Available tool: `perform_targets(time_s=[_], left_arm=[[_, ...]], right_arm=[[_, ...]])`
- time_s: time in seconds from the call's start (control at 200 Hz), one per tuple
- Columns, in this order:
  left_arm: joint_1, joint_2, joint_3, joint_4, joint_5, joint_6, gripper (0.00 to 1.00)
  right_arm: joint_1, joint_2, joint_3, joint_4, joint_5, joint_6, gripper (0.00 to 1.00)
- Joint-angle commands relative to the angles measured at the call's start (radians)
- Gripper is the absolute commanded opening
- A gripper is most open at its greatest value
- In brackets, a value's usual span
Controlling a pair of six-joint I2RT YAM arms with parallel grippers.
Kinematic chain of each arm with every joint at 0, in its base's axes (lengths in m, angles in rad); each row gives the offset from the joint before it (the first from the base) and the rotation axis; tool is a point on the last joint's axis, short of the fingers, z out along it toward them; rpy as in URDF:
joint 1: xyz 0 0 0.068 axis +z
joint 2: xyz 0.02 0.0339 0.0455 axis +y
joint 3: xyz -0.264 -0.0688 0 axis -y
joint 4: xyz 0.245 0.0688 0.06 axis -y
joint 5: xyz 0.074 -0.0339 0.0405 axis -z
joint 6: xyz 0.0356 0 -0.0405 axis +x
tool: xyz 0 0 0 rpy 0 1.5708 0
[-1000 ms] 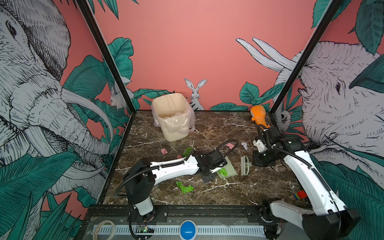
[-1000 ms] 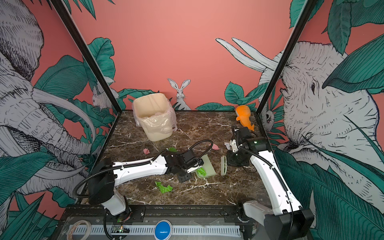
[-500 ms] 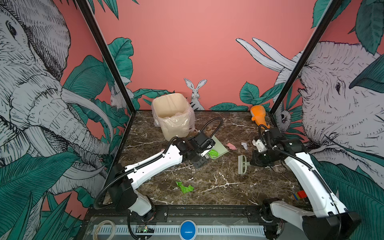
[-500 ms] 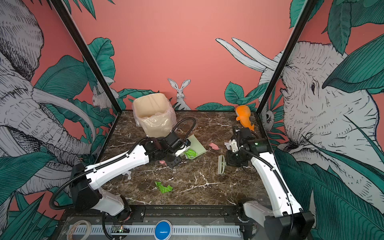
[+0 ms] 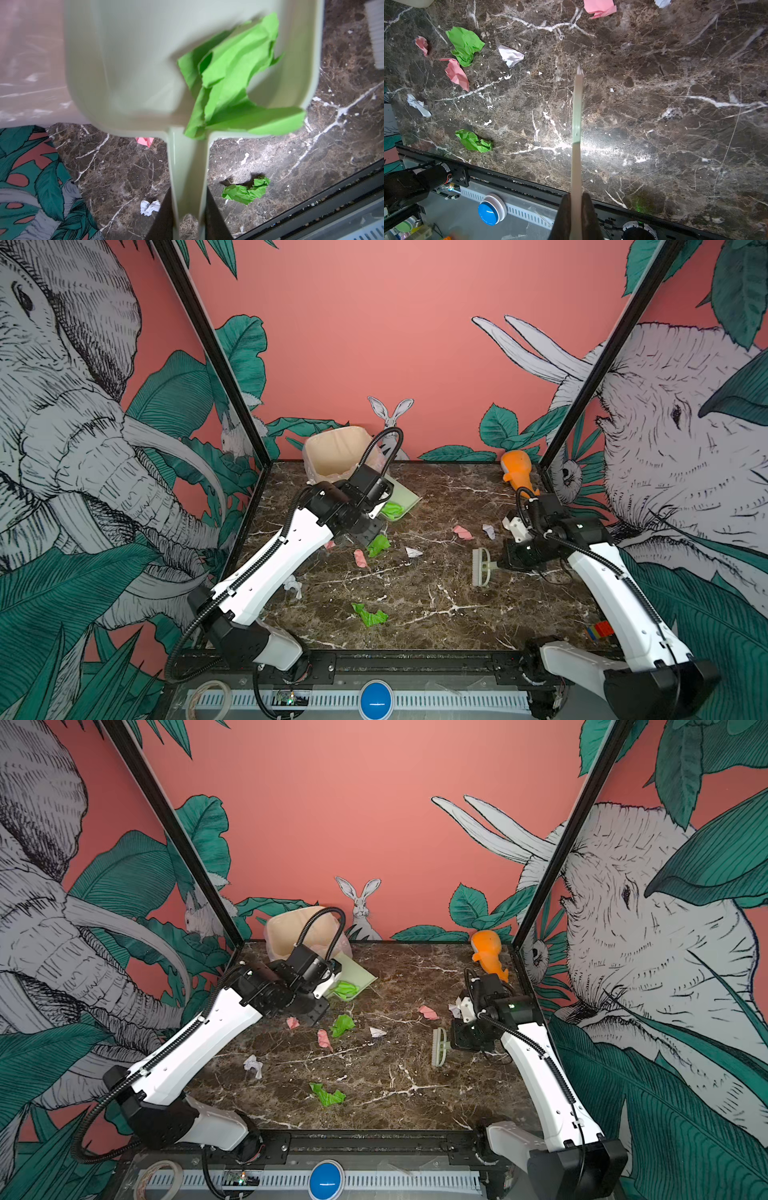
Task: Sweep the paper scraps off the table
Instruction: 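Carry the dustpan with the left gripper up to the bin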
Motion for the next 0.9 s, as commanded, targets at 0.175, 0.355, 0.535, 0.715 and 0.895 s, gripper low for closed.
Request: perform_targets(time_s=[0.175, 0.355, 0.535, 0.715, 0.895], left_arm=[[0.134, -0.023, 0.139, -0.138, -0.046, 0.005, 0.21], [0.248, -0.022, 0.183, -0.128, -0.040, 0.022, 0.22], [0.351, 0.009, 0.244, -0.118, -0.027, 0.054, 0.22], [0.449, 0.022, 0.249, -0.069, 0.001, 0.077, 0.23], [0.495, 0.067, 0.271, -0.042, -0.032, 0.124, 0.23]], right_arm=[[-0.010, 0.027, 0.050, -0.001, -0.020, -0.036, 0.00], [-0.013, 0.042, 0.062, 0.000, -0.030, -0.041, 0.00], [-0.016, 0.048, 0.080, -0.012, -0.030, -0.050, 0.00], [-0.021, 0.052, 0.075, -0.013, -0.039, -0.053, 0.00], [-0.020, 0.061, 0.074, -0.006, -0.056, -0.050, 0.00]])
